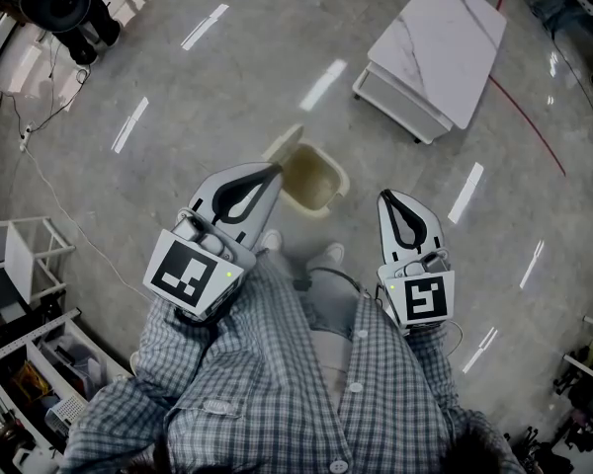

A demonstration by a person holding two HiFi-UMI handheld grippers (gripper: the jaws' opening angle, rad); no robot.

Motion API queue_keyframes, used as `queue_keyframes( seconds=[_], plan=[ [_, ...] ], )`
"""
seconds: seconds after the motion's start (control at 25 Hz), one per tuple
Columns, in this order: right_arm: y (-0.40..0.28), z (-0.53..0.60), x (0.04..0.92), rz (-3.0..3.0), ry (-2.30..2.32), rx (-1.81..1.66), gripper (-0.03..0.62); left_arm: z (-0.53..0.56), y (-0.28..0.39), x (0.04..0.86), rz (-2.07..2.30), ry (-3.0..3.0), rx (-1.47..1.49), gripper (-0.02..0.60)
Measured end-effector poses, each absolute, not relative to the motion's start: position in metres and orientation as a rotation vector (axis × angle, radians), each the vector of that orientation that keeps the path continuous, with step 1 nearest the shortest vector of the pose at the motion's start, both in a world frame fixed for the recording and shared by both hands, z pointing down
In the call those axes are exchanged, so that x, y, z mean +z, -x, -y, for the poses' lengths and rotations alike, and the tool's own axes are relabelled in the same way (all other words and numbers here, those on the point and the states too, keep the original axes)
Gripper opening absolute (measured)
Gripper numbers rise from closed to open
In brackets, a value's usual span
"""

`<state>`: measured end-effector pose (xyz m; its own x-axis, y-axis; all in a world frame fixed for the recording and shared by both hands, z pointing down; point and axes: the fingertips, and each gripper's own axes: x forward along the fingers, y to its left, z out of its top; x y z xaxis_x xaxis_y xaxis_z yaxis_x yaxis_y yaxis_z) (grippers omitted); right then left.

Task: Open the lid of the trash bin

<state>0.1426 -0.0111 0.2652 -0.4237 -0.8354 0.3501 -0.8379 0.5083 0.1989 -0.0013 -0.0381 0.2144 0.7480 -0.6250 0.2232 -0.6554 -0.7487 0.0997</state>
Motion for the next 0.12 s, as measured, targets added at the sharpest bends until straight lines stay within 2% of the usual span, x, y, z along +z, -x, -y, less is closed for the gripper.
queue_keyframes(
  seconds=[0.12],
  plan=[
    [-0.1429,0.0112,0.2654,2.364,-1.393,0.007,0.025,0.0385,0.0001,0.2134,1.027,-2.777,0.262,0.005]
  ],
)
